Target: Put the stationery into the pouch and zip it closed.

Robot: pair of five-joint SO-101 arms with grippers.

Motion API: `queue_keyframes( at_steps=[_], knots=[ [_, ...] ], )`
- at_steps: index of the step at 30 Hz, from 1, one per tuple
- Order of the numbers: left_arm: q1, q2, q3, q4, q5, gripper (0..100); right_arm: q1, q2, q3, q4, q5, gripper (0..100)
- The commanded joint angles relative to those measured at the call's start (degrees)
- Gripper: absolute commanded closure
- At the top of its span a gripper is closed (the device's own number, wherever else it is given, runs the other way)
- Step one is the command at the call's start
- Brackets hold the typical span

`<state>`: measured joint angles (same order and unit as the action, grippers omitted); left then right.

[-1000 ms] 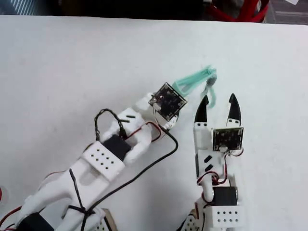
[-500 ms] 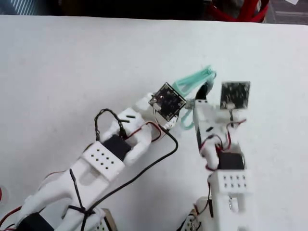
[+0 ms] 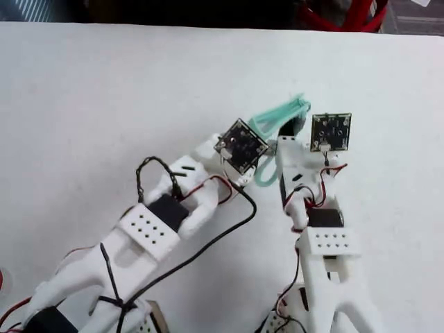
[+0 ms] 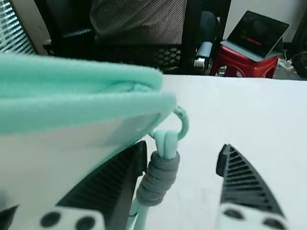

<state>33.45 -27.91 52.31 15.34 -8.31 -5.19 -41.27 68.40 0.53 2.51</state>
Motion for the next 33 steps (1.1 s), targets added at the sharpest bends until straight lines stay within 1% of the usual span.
queue_keyframes(
  at_steps=[1, 7, 9, 12, 14, 25, 28, 33],
  knots=[
    [-0.75, 1.45, 1.58, 1.23, -0.44, 98, -0.04, 6.11, -4.92, -2.42, 0.79, 76.4],
    [-0.75, 1.45, 1.58, 1.23, -0.44, 98, 0.13, 7.52, -5.36, -2.33, 0.79, 77.3],
    [-0.75, 1.45, 1.58, 1.23, -0.44, 98, 1.10, 7.60, -5.27, -2.42, 0.79, 82.5],
    [-0.75, 1.45, 1.58, 1.23, -0.44, 98, 2.68, 7.60, -5.36, -2.68, 0.79, 93.7],
    [-0.75, 1.45, 1.58, 1.23, -0.44, 98, 2.95, 7.60, -5.54, -2.68, 0.79, 97.9],
    [-0.75, 1.71, 1.67, 1.14, -0.44, 98, 5.41, 6.99, -5.27, -2.42, 0.44, 98.1],
    [-1.36, 1.89, 1.58, 0.79, -0.44, 98, 5.49, 1.63, -5.27, 0.40, 0.26, 98.1],
    [-2.07, 1.98, 1.41, 0.70, -0.44, 98, 3.56, -18.33, -5.54, 10.77, 0.79, 98.1]
  ],
)
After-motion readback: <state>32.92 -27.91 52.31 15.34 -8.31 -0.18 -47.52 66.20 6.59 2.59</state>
